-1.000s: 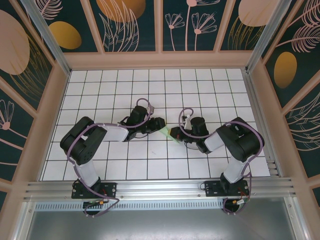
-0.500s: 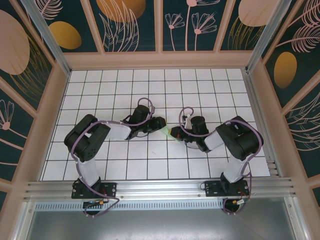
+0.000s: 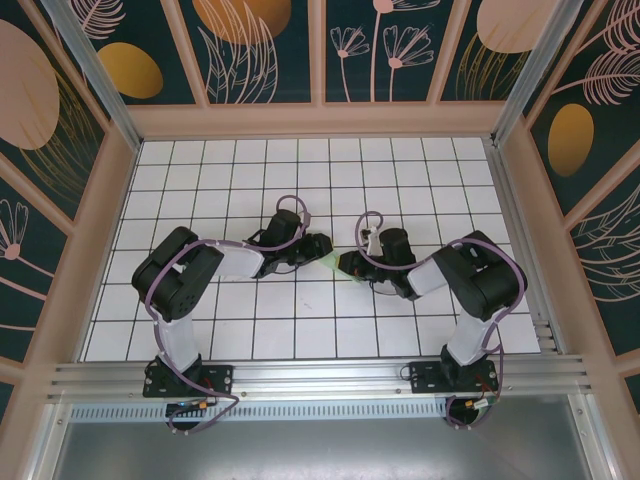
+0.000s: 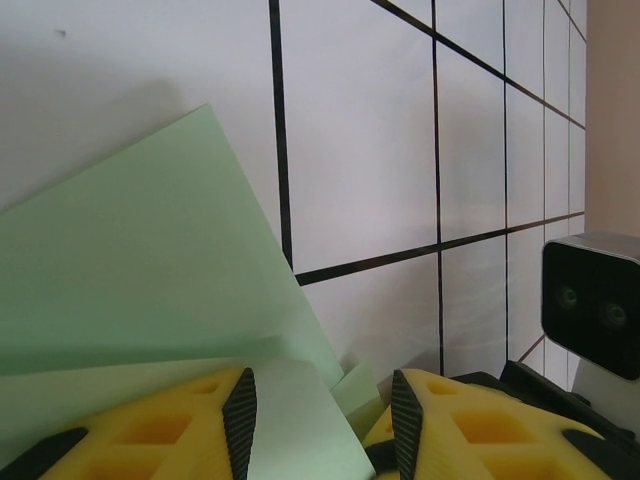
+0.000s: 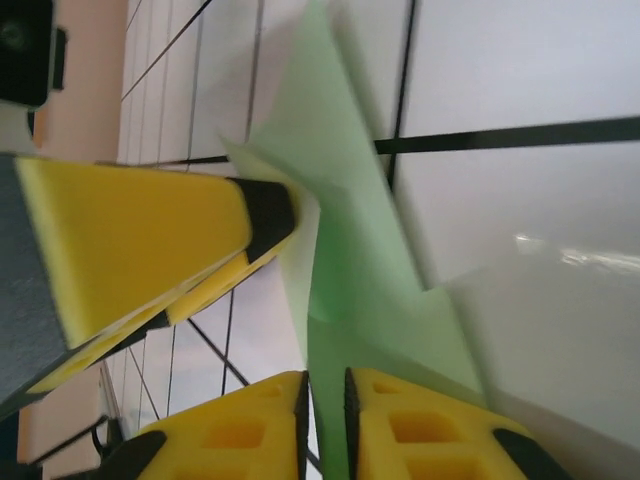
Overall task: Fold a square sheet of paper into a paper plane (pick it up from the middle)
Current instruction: Fold the wing for the fifth time at the center of the table.
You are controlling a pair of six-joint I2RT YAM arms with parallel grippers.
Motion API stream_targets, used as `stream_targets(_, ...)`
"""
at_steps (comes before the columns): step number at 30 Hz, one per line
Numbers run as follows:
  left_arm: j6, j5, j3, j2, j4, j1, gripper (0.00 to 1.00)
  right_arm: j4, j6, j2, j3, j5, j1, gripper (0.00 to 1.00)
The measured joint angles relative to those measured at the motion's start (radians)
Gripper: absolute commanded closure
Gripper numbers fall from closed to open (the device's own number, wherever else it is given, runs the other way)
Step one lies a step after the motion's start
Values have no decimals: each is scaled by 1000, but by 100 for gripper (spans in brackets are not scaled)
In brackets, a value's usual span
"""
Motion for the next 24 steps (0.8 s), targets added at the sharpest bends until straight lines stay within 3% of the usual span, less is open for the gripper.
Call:
stream_targets(12, 0, -7, 18, 11, -21, 0, 59, -166, -275, -25, 65, -23, -3, 71)
stream_targets(24, 0, -11, 40, 30, -44, 0, 64, -232, -435, -36, 87, 9, -3, 71)
